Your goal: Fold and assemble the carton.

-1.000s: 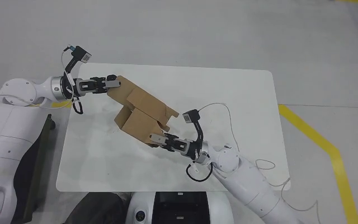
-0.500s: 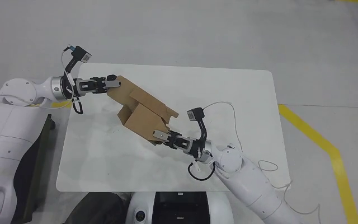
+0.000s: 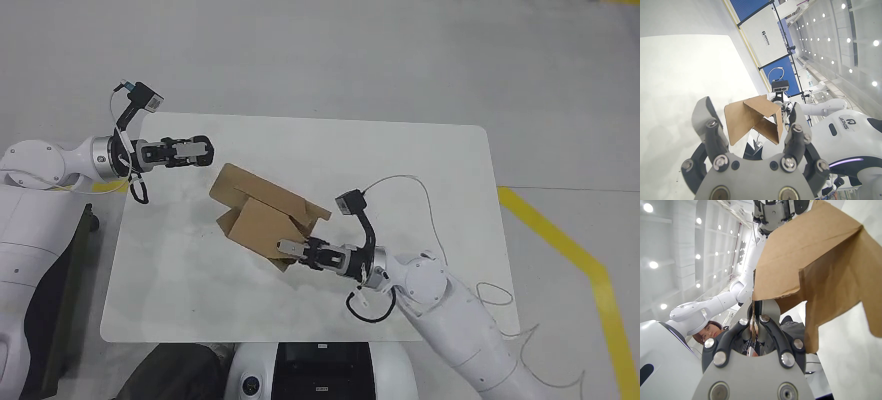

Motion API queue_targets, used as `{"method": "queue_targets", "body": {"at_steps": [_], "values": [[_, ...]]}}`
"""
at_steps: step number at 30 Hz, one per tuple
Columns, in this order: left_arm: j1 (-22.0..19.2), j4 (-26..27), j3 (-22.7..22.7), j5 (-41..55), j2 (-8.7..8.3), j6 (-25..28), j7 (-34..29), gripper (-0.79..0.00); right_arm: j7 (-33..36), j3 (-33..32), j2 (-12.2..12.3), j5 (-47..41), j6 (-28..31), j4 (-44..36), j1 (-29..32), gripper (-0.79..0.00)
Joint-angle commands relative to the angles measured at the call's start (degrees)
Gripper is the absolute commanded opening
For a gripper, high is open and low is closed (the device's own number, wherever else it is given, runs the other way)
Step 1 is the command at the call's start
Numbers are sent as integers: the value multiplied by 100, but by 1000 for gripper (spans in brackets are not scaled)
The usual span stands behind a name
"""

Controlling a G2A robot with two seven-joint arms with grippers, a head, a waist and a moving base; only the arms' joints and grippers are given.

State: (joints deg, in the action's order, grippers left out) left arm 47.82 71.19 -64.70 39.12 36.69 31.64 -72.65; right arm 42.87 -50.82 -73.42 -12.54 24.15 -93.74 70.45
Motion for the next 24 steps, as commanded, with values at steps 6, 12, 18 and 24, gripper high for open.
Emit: {"method": "queue_targets", "body": {"at_steps": [6, 12, 18, 24], "values": [[0, 0, 0, 0, 0, 0, 0, 0, 589, -138, 88, -82, -455, -163, 53, -785], [0, 0, 0, 0, 0, 0, 0, 0, 1019, -179, 97, -729, -814, -120, -75, -785], [0, 0, 0, 0, 0, 0, 0, 0, 1055, -207, 103, -743, -903, -153, -136, -785], [0, 0, 0, 0, 0, 0, 0, 0, 1055, -207, 103, -743, -903, -153, -136, -785]]}}
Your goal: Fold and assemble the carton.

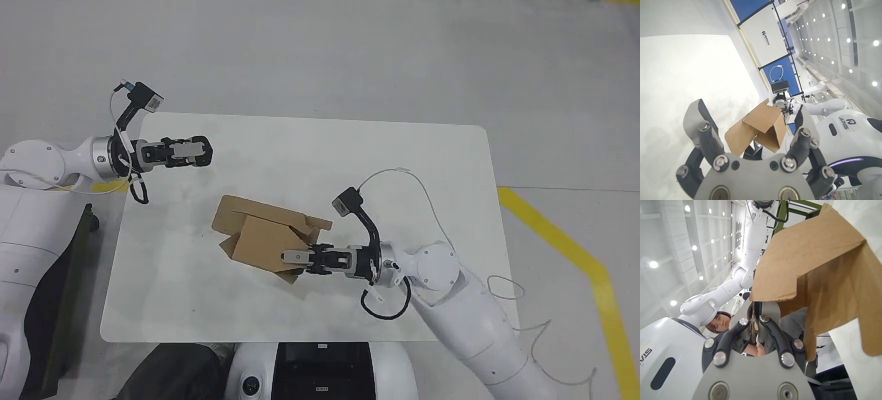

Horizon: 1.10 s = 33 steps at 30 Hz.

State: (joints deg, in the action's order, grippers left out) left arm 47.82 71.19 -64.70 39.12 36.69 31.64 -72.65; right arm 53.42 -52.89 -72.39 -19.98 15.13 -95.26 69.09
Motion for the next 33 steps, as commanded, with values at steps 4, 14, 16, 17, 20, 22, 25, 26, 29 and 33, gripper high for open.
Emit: {"method": "queue_targets", "body": {"at_steps": [4, 14, 16, 17, 20, 22, 25, 26, 29, 33], "values": [[68, 68, 2, 84, 9, -131, 91, 0, -115, -13, 0, 21, -34, 4, 21, -785], [84, -186, -3, 1156, 51, -1490, -1489, 0, 67, -41, -20, -146, -92, 566, -328, -785], [77, -200, 100, 1370, 86, -1695, -1535, 0, 113, -26, -26, -189, -78, 612, -361, -785], [59, -196, 159, 1439, 99, -1779, -1535, 0, 149, -14, -30, -246, -59, 637, -374, -785], [38, -59, 433, 1660, 138, -2044, -1535, 0, 212, 76, -58, -356, 32, 718, -423, -785], [3, 3, 592, 1706, 145, -2096, -1535, 0, 156, 158, -84, -382, 114, 766, -444, -785], [-61, -30, 785, 1640, 159, -2021, -1535, 0, 31, 268, -128, -429, 293, 854, -467, -785], [-83, -26, 855, 1649, 169, -2033, -1535, 0, 6, 301, -142, -446, 353, 880, -478, -785], [-174, -77, 996, 1638, 190, -1993, -1535, 0, -168, 351, -177, -452, 556, 917, -493, -785], [-246, -117, 1133, 1769, 203, -1989, -1535, 0, -396, 344, -198, -441, 681, 929, -461, -785]]}}
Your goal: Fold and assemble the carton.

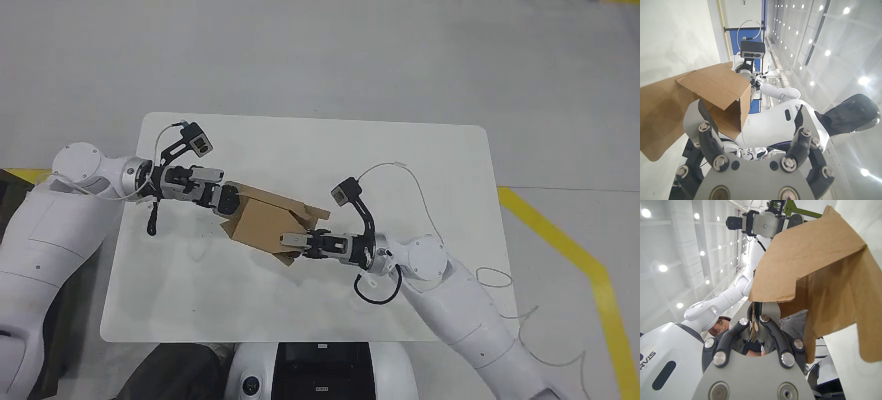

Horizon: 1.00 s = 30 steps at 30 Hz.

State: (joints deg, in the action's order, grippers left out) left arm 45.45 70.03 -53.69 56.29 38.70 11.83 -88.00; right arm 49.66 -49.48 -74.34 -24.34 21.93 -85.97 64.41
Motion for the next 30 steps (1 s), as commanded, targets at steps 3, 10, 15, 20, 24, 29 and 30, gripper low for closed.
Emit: {"method": "queue_targets", "body": {"at_steps": [3, 10, 15, 20, 24, 29, 30], "values": [[-60, 8, 116, 41, -12, 51, 0, 0, -107, 12, -14, 61, -12, 36, -9, -785], [-96, 141, 292, 178, -103, 71, 0, 0, -258, 22, -41, 147, 24, 70, -46, -785], [-96, 256, 399, 264, -217, 64, 0, 0, -430, -41, -50, 173, 143, 91, -23, -785], [-107, 415, 553, 371, -330, 44, 0, 0, -520, -60, -63, 173, 212, 86, -2, -785], [-151, 525, 726, 517, -401, -25, 0, 0, -405, 0, -85, 76, 213, 100, -27, -785], [-299, 504, 958, 676, -429, -64, 0, 0, -215, 90, -127, -191, 273, 197, -74, -785], [-334, 490, 1006, 707, -427, -67, 0, 0, -176, 119, -138, -249, 286, 207, -81, -785]]}}
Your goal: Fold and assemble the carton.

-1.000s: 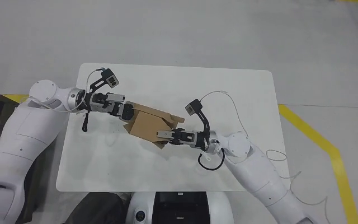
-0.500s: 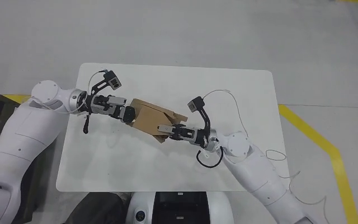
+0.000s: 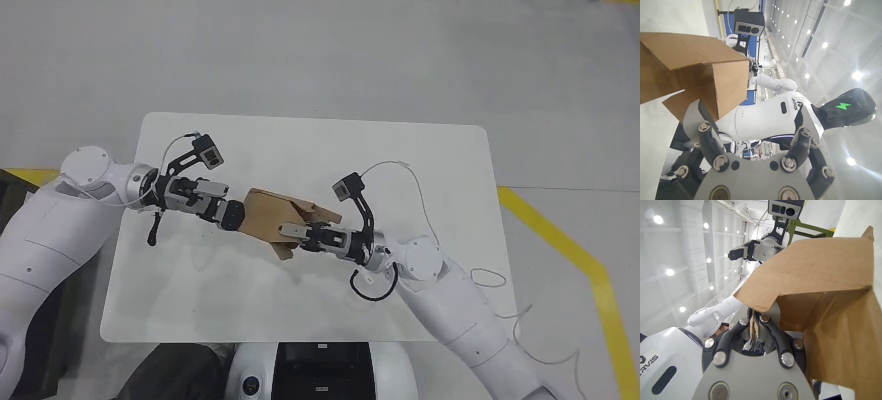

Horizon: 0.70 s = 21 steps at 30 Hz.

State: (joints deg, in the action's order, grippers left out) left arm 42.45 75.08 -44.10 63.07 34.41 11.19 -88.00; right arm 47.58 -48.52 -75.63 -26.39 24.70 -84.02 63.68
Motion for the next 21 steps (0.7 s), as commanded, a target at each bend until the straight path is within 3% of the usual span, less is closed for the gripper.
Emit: {"method": "queue_targets", "body": {"at_steps": [1, 20, 21], "values": [[-70, -36, 93, 56, 4, 0, 0, 0, 73, 44, -19, -103, 24, 35, -20, -785], [-571, -149, 755, 602, 29, 89, 0, 0, 287, 227, -195, -683, 314, 407, -258, -785], [-589, -148, 784, 614, 27, 108, 0, -142, 278, 231, -203, -694, 326, 430, -264, -785]]}}
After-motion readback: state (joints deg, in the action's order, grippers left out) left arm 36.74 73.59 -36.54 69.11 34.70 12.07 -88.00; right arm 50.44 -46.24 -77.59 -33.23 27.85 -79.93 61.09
